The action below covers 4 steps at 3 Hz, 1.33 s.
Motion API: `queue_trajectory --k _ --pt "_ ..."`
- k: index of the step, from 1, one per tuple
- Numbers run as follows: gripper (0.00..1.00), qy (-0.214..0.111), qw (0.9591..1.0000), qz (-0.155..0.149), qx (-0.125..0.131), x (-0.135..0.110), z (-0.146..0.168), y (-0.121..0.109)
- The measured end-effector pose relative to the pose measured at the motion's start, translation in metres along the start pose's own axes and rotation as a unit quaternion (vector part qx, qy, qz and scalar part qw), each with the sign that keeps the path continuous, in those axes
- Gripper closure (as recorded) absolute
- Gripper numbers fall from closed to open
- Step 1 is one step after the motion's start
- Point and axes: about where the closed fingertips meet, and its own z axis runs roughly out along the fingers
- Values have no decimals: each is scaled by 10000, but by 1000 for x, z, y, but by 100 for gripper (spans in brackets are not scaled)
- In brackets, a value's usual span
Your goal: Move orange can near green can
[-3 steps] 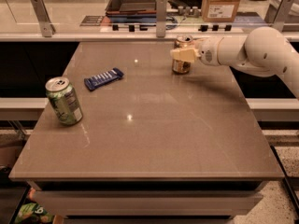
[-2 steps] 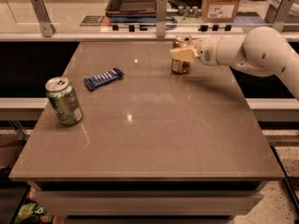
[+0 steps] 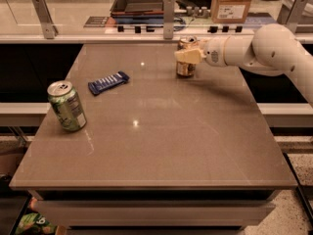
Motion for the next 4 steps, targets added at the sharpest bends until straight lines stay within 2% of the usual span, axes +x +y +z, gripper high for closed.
queue_trajectory --k 1,2,3,4 --pt "100 72 9995 -61 -300 -11 1 11" --pt "100 62 9982 -145 -585 -21 0 33" --pt "100 -28 9965 -297 -783 -30 1 65" --pt "100 -133 9950 -482 -859 -36 1 108"
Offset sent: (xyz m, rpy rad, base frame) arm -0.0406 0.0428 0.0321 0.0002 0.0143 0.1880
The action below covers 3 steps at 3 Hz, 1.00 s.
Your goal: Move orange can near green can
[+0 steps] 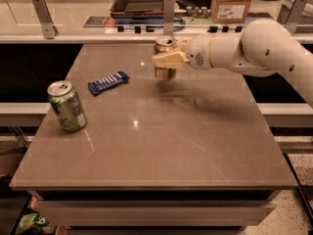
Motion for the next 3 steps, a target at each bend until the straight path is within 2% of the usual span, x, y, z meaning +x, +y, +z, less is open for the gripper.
queue_trajectory --k 1,2,3 --pt "100 -9 10000 -64 -10 -1 13 45" --pt "100 17 10000 -78 4 -1 23 79" --pt "100 -31 9999 -38 -149 -3 29 107"
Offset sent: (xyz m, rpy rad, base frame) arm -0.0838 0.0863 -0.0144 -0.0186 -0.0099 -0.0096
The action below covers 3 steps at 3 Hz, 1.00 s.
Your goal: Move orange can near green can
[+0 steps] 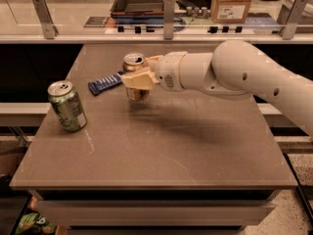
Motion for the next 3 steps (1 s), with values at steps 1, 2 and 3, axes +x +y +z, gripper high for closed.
queue_trajectory --k 1,2,3 --pt "100 -21 9996 34 -269 -5 1 26" --pt "100 27 9988 16 -492 -5 5 47" --pt "100 86 9980 -12 -627 0 10 66"
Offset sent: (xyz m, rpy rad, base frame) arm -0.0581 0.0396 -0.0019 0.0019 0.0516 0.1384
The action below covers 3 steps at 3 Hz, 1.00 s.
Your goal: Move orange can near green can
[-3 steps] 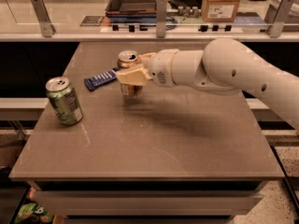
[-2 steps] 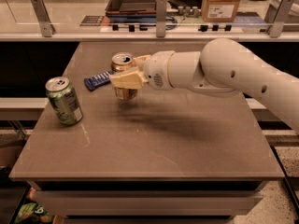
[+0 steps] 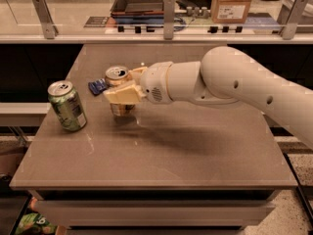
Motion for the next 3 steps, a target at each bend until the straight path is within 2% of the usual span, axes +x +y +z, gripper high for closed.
queue_trajectory --k 2,3 --pt "100 -101 9996 -131 -210 13 17 24" --pt "83 -103 9996 -156 -231 11 19 27"
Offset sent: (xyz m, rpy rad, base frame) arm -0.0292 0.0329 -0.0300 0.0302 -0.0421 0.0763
